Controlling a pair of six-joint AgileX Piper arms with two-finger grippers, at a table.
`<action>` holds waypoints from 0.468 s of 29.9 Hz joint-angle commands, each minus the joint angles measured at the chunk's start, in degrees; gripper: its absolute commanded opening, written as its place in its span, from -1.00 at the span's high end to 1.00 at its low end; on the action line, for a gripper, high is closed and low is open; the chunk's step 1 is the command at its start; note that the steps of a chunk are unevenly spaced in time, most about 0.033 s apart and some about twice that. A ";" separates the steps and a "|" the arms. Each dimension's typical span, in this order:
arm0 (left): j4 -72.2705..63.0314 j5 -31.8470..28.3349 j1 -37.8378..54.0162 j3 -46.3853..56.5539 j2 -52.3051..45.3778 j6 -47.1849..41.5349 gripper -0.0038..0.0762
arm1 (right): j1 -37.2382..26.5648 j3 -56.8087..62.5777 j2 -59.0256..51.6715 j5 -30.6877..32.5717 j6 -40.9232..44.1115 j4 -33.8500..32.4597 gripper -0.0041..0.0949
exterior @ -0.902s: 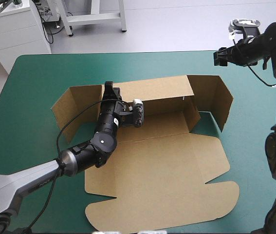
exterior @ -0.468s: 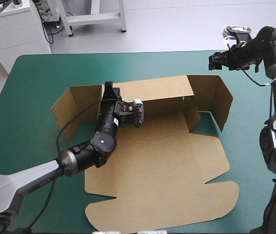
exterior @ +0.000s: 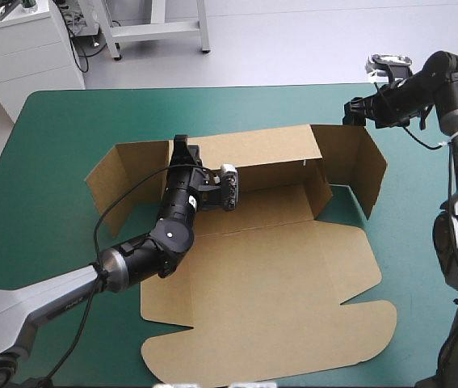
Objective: Fold the box
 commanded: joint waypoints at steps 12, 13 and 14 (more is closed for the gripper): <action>2.49 -2.00 -0.76 -0.78 -1.38 -0.02 0.98 | -2.60 10.37 -9.87 0.25 -6.30 3.96 -0.49; 2.49 -2.00 -0.76 -0.78 -1.38 -0.14 0.98 | -3.11 11.45 -10.36 0.25 -7.22 5.10 -0.49; 2.49 -2.00 -0.76 -0.78 -1.38 -0.14 0.98 | -3.68 12.85 -10.99 0.25 -7.90 6.22 -0.49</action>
